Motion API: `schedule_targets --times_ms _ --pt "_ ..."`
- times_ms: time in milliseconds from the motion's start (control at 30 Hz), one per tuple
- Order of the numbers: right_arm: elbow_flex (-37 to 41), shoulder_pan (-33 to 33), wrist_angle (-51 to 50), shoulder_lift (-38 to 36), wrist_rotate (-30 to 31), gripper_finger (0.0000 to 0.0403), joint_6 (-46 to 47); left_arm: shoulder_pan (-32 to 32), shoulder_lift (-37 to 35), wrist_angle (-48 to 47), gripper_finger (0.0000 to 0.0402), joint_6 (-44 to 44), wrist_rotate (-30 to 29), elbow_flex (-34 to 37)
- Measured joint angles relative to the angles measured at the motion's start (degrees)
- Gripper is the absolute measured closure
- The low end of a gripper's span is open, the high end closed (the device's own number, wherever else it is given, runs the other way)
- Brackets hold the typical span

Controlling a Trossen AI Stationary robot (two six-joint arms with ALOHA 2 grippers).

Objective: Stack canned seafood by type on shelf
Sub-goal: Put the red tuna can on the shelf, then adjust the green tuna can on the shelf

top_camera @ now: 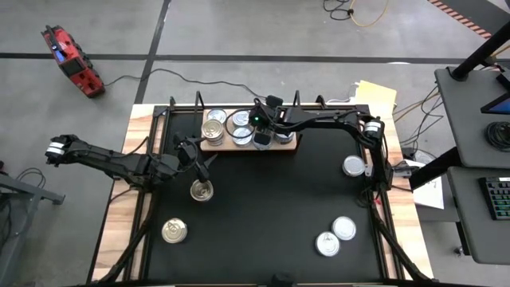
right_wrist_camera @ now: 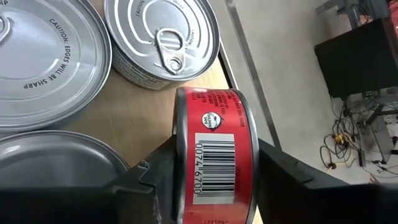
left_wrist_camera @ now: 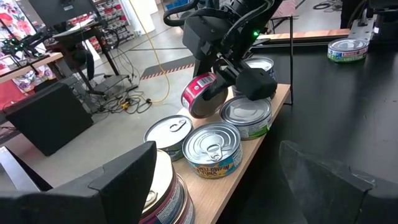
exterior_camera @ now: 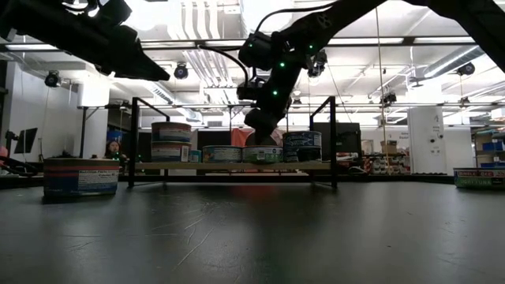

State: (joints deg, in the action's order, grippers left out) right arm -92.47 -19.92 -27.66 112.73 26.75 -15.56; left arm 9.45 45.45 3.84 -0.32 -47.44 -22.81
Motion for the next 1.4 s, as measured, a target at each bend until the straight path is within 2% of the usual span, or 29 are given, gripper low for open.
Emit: schedule_targets --times_ms 133,367,567,967,1400 --pt "0.00 0.00 -0.01 0.00 -0.20 0.0228 0.03 0.00 -0.02 -0.03 0.0079 0.00 0.00 0.00" --pt "0.00 0.00 -0.02 0.00 -0.47 0.0238 -0.03 0.00 0.00 -0.22 0.0079 0.00 0.00 0.00" --pt "0.00 0.02 -0.04 0.00 -7.52 0.0239 0.07 0.00 0.00 -0.22 0.0079 0.02 0.00 0.00" --pt "0.00 0.02 -0.03 0.00 -7.74 0.0202 2.17 0.00 -0.02 -0.53 0.0079 0.02 0.00 0.00" --pt "-0.03 0.02 -0.04 -1.14 -7.74 0.0200 3.15 0.00 -0.02 -1.04 0.0079 0.02 0.02 0.00"
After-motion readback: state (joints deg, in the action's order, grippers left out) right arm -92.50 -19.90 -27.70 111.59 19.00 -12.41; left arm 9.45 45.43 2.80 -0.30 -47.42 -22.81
